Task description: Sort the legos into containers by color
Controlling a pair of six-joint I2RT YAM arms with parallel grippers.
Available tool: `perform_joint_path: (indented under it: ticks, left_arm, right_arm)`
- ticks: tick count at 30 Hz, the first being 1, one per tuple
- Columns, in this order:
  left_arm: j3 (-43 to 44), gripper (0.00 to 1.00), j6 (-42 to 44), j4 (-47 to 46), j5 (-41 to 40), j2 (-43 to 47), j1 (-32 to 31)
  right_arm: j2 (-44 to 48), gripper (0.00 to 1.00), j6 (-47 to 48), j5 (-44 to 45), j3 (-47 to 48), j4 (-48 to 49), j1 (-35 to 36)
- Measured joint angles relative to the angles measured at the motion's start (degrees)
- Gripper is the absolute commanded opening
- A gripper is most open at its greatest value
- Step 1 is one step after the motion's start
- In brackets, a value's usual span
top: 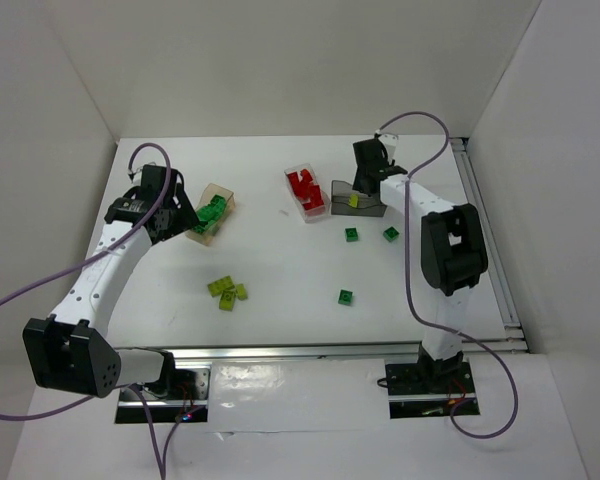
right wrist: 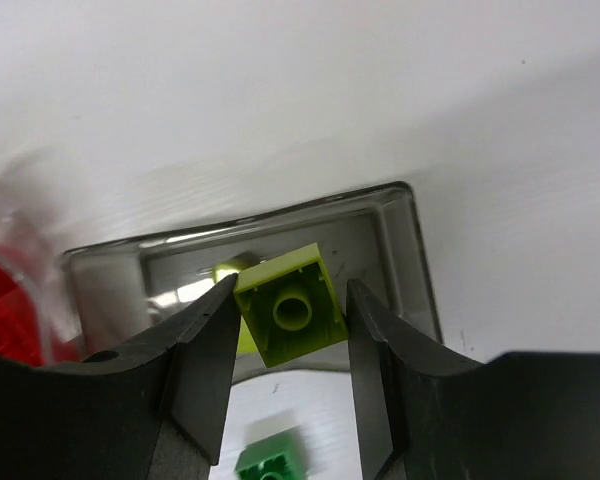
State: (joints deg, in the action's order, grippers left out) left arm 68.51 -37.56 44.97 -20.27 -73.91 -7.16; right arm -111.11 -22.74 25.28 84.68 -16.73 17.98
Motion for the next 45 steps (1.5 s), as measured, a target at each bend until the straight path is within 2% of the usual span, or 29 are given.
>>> perform_joint_path:
  ticks: [3,4,8,11,15,17,20,23,27,30,36,45]
  left_arm:
    - [0.00,0.89,0.00,0.00,0.02,0.00,0.00]
    - [0.00,0.89,0.02,0.00,0.00,0.00,0.00]
    - [-0.02,0.89,0.02,0.00,0.09,0.00,0.00]
    - [-0.02,0.89,0.02,0.00,0.28,0.00,0.00]
    - [-0.02,0.90,0.02,-0.02,0.44,0.00,0.00]
    - [-0.02,0.90,-0.02,-0.04,0.22,0.00,0.22]
    - [0.00,0.90,0.00,0.00,-0.44,0.00,1.68]
    - [0.63,0.90,0.11,0.44,-0.35,-0.22,5.22]
    - [2.12,0.90,0.13,0.70,0.76,-0.85,9.62]
    - [2.32,0.90,0.13,0.81,2.03,-0.92,10.12]
    - [2.34,0.90,0.17,0.85,4.24,-0.90,10.08]
    - [2.10,0.90,0.35,0.61,5.79,-0.87,10.08]
  right_arm:
    - [-2.43,0.72,-0.31,0.31,0.52,-0.17,-1.29]
    - [-2.80,0.76,-0.37,0.55,0.55,-0.39,-1.42]
    - [-3.08,0.78,-0.31,0.85,0.55,-1.29,-1.44]
    - [-1.77,0.71,-0.31,0.87,0.33,-1.57,-1.05]
    - [6.05,0.70,0.11,-2.05,-4.79,0.13,1.99]
    - [10.91,0.82,0.24,-4.83,-7.65,0.87,5.77]
    - [14.56,0.91,1.36,-11.91,-8.94,2.91,14.53]
    - [13.20,0.92,2.75,-17.35,-9.77,5.14,24.63]
    - [9.40,0.92,4.87,-20.26,-12.35,5.05,37.11]
    - [6.88,0.91,5.92,-21.70,-13.33,4.90,42.80]
    - [2.69,0.84,6.56,-22.69,-13.29,5.29,43.98]
    - [-4.09,0.79,7.43,-23.28,-8.81,6.58,43.41]
